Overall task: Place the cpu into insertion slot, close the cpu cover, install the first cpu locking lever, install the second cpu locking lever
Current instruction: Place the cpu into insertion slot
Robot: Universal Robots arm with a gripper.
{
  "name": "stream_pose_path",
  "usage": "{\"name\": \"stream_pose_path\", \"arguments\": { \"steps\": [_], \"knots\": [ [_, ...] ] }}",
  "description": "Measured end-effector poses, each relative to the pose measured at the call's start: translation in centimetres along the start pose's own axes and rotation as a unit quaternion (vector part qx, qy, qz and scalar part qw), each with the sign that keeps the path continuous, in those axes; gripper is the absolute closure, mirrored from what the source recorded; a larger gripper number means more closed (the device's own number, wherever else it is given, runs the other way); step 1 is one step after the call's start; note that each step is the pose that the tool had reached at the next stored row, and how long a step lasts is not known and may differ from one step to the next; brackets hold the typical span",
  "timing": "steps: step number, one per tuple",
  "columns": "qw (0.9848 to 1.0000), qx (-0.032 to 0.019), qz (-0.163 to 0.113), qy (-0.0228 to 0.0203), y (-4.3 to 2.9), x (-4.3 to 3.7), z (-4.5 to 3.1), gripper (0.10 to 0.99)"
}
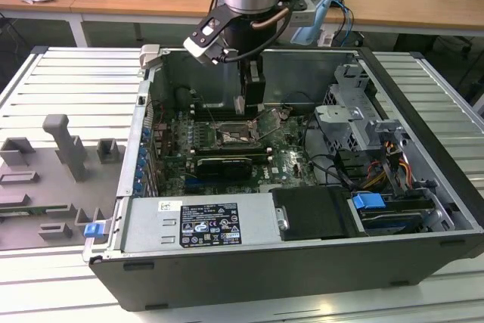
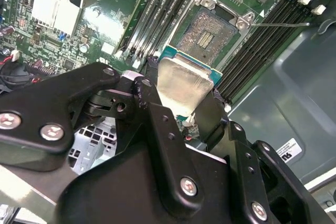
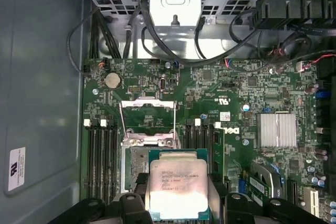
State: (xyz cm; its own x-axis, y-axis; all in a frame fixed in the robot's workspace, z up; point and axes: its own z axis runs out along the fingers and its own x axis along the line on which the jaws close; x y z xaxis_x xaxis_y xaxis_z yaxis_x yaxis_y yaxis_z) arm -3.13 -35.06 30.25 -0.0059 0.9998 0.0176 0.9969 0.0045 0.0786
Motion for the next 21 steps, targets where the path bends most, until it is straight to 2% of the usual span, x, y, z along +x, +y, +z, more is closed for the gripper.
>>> {"name": "stream_pose_path", "arguments": {
  "steps": [11, 21],
  "knots": [
    [1.0, 0.0, 0.0, 0.0, -0.05, -0.01, 0.65, 0.557],
    [1.0, 0.0, 0.0, 0.0, -0.13, -0.03, 1.63, 0.557]
  ]
}}
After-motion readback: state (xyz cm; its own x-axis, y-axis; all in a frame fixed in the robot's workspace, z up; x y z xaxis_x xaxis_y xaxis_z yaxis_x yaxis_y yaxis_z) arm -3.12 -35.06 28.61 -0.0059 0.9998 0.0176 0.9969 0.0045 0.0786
